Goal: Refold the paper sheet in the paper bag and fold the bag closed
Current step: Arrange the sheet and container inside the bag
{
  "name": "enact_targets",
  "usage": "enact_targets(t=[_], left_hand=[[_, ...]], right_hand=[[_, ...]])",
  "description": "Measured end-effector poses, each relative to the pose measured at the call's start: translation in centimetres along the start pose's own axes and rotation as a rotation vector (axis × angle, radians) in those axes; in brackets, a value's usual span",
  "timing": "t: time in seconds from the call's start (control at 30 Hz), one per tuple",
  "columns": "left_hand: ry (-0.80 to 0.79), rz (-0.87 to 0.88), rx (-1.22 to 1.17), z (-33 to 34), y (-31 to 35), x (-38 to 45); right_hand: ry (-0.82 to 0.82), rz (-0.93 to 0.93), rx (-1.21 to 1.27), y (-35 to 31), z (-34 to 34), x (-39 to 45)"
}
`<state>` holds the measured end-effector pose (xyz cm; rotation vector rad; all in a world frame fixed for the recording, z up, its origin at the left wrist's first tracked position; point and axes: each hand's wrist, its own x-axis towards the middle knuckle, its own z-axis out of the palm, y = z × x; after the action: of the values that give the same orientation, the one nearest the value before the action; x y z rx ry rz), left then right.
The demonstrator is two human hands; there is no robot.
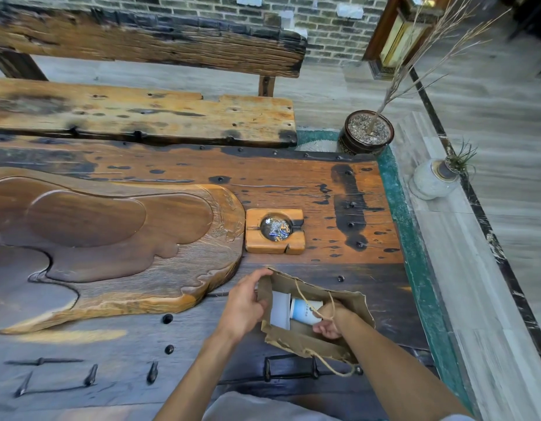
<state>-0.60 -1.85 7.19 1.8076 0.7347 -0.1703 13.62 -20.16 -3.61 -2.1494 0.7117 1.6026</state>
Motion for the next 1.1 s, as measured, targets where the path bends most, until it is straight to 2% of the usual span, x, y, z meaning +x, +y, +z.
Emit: enact_targets(t=[0.17,0.43,0.73,0.87,1.1], left_hand=[[0.0,-0.011,-0.032,0.1,-0.2,0.1],[0.014,-0.06,-0.083,0.3,-1.1,0.8],[0.026,-0.03,-0.038,0.8,-1.1,0.9],[0.032,-0.034,-0.029,0.8,-1.3,1.1],[0.019,-0.031,-0.022,0.8,-1.3,1.2]], right_hand=[[-0.064,-0.046,0.123,0.4,0.0,0.3],[-0.12,-0.189,0.128,0.1,-0.7,-1.0],[0.181,-0.401,-0.216,0.3,-1.4,-2.1],[0.223,-0.461,-0.333,0.6,-1.4,-2.6],[0.221,-0.534,-0.393,0.6,-0.8,-3.2]])
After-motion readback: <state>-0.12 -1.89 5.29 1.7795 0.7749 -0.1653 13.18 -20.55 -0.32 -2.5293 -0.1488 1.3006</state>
